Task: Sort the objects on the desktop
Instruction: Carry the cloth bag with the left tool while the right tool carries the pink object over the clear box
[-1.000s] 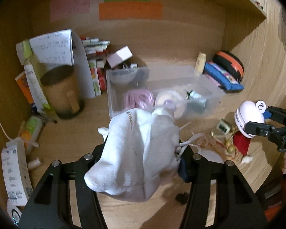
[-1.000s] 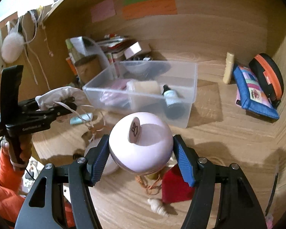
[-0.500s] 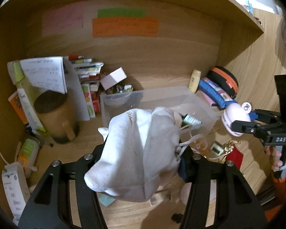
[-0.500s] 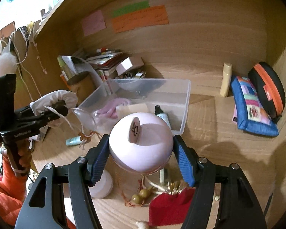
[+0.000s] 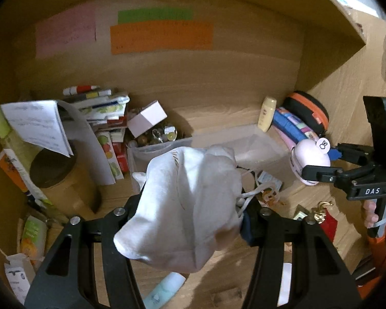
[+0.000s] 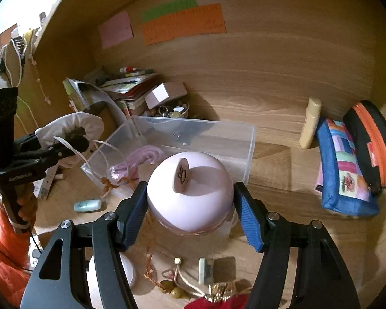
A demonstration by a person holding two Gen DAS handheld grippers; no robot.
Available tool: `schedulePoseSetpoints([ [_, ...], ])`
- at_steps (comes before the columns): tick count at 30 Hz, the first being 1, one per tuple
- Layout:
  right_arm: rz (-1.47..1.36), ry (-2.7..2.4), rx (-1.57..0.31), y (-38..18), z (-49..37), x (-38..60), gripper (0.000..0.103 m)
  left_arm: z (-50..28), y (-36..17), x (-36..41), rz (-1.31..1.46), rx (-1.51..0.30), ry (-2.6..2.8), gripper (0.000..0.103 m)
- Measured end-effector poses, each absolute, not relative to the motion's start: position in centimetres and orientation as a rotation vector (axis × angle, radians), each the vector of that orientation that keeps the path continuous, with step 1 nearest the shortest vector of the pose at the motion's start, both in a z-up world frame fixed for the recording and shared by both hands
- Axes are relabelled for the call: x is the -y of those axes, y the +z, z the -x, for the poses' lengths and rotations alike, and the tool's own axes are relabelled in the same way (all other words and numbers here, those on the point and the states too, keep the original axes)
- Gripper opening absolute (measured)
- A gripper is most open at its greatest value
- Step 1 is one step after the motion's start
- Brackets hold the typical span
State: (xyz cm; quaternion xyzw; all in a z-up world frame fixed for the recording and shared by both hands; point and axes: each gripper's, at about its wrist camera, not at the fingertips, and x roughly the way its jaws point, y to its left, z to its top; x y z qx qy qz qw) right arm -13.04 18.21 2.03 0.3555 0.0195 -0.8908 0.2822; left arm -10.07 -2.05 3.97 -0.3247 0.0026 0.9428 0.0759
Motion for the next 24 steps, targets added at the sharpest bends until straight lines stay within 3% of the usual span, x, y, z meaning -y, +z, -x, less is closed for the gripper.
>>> schedulePoseSetpoints([
  [24,-1.073,-2.319,-0.158,-1.7,16.8,-14.4,0.062,15.3,-1.6,1.2,1.182,-0.067,2.717,0.058],
])
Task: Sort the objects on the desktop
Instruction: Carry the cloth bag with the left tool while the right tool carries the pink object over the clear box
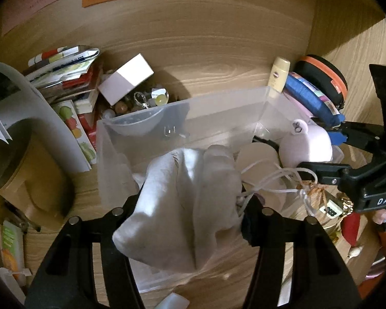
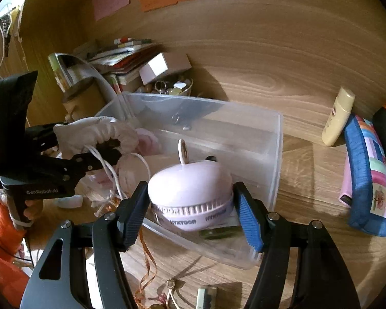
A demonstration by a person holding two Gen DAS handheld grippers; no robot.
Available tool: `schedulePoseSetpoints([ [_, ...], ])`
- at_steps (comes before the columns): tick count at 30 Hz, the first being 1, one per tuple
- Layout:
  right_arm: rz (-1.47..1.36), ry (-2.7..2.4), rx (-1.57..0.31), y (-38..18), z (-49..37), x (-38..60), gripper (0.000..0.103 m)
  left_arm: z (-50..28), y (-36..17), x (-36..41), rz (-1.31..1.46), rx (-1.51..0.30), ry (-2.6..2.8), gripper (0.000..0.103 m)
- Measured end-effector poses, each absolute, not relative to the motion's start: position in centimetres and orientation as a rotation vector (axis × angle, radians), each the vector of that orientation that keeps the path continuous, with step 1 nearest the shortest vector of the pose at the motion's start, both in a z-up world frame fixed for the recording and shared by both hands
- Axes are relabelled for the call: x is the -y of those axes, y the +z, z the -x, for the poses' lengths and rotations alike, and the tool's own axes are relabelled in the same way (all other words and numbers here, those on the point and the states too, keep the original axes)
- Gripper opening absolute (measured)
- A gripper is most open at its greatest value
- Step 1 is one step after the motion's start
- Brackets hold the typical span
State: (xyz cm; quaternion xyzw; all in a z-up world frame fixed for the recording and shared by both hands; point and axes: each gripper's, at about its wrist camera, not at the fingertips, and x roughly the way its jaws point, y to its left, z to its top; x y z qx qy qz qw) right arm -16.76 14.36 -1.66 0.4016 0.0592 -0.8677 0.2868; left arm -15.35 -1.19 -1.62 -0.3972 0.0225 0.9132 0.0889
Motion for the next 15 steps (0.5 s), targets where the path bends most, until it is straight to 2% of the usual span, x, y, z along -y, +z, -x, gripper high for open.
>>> schedulePoseSetpoints([
  [3,-1.074,-2.321,-0.167,-1.9,16.8,-14.1,0.062,15.3,-1.6,1.0,1.178,-0.089,2.720,0.058],
  [10,-1.072,-2.337,-0.178,-2.0,16.8,-14.0,0.062,14.8,-1.2,1.0,1.181,-0.092,2.707,0.073],
  [15,-1.081,-2.362,-0.187,-2.0,16.8,-13.9,0.069,14.0,-0.2,1.0,1.146,-0.089,2.721,0.077],
])
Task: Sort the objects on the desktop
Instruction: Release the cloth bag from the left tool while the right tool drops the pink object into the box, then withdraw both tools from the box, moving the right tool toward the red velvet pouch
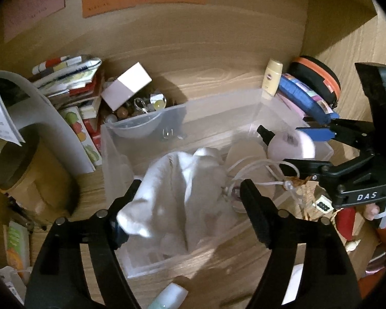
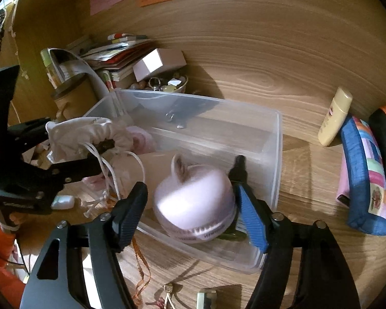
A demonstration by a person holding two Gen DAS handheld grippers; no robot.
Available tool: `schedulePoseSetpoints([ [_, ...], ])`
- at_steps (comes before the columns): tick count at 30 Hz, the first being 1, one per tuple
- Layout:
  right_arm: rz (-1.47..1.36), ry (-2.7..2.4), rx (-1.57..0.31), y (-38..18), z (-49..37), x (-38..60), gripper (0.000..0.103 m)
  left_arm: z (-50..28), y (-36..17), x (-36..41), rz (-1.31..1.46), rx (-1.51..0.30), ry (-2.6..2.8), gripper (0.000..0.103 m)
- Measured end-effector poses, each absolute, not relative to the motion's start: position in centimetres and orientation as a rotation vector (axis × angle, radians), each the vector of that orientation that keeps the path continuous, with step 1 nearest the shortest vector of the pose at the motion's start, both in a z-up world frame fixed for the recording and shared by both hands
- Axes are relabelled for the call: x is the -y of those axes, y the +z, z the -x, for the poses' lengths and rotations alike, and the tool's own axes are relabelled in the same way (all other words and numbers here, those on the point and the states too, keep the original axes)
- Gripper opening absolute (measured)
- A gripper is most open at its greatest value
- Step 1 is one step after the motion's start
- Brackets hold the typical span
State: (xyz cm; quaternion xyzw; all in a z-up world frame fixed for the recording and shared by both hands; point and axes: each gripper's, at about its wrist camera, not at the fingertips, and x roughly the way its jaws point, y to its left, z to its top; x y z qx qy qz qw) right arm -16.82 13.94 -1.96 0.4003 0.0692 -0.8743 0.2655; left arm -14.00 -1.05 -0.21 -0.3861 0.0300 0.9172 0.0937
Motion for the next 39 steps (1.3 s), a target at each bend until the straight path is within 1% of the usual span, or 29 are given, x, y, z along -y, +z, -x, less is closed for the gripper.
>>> schedulePoseSetpoints([
  [4,-1.069,-2.362,-0.185,-1.4,16.4,-13.9,0.073,13.3,0.5,1.2,1.124,-0.081,2.733,0.084],
  [5,-1.063,-2.362,-0.190,-1.2,16.2,-13.8,0.075,13.1,0.6,1.3,1.119,-0.077,2.737,0.085],
  [6,-1.058,-2.363,-0.196,-1.1,16.0,-13.7,0.081,12.8,0.9,1.3,1.112,-0.071,2.741,0.086],
  [8,-1.039,-2.380,-0.213,-0.8,15.4,-13.6,0.084,12.3,1.2,1.4,1.106,-0.066,2.746,0.089],
  [11,-1.013,-2.392,-0.243,-0.4,14.6,-13.5,0.084,11.6,1.7,1.4,1.103,-0.055,2.745,0.093],
  [18,-0.976,-2.418,-0.231,0.6,12.8,-14.2,0.084,8.9,3.4,1.6,1.029,-0.054,2.800,0.094],
  [26,-0.938,-2.485,-0.204,1.9,10.8,-16.4,0.085,5.8,5.0,3.6,0.951,-0.024,2.912,0.097],
  [32,-0.965,-2.537,-0.185,1.6,9.5,-18.6,0.086,4.7,3.8,5.7,1.036,0.027,2.944,0.097],
  [39,-1.018,-2.569,-0.135,0.5,7.9,-20.9,0.086,3.9,0.5,6.7,1.192,0.039,2.930,0.097],
])
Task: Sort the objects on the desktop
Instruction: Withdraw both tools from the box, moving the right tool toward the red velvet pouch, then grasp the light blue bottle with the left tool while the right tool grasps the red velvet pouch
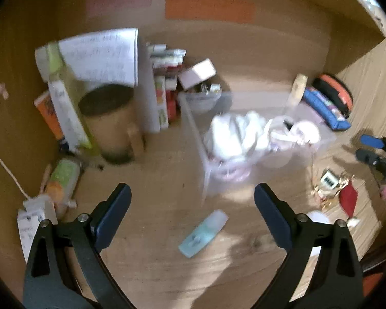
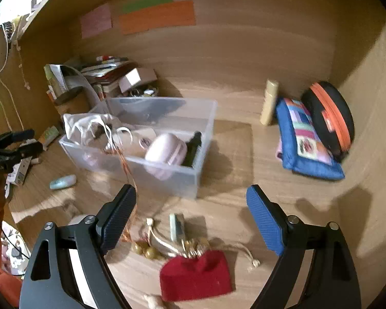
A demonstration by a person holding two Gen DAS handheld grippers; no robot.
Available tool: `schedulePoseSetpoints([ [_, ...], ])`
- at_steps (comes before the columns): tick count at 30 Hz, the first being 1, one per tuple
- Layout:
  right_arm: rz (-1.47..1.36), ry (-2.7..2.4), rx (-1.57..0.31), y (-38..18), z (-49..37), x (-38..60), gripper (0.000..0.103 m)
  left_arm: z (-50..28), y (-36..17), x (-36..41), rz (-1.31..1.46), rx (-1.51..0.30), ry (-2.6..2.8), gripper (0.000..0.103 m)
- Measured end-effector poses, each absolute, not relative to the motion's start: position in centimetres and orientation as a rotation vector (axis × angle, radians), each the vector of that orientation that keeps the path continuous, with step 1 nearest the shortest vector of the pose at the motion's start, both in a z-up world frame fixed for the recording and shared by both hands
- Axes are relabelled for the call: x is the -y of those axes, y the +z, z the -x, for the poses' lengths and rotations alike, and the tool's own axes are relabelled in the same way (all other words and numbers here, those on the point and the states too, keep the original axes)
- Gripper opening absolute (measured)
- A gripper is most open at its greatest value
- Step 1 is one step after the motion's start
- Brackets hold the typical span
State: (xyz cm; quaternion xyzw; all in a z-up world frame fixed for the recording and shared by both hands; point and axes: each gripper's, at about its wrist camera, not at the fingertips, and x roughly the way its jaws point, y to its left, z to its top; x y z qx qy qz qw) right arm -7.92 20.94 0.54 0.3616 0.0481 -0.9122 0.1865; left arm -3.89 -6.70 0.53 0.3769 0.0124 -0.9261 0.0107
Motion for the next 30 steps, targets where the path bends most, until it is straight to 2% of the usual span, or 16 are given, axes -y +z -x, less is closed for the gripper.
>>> schedulePoseSetpoints([
  [12,-1.174,-2.576,-0.024,-2.9,5.8,-23.6,0.086,3.8,-3.9,6.5,-1.342,-0.076,-2.827,0.097],
  [22,-1.313,-2.516,-0.101,-6.8,6.2,-22.2,0.086,4.1,-6.6,5.6,-1.448,-0.017,-2.792,0.097],
  [25,-1.322,-2.534,-0.074,-7.0,7.1,-22.6,0.086,4.3,-6.7,5.4,-1.452,-0.002,-2.792,0.097],
  [28,-1.324,-2.532,-0.056,-7.0,7.8,-22.9,0.083,4.8,-6.7,5.2,-1.452,0.022,-2.781,0.096],
  [30,-1.315,-2.531,-0.070,-6.9,7.9,-22.7,0.065,5.1,-6.7,5.2,-1.457,0.033,-2.778,0.086],
])
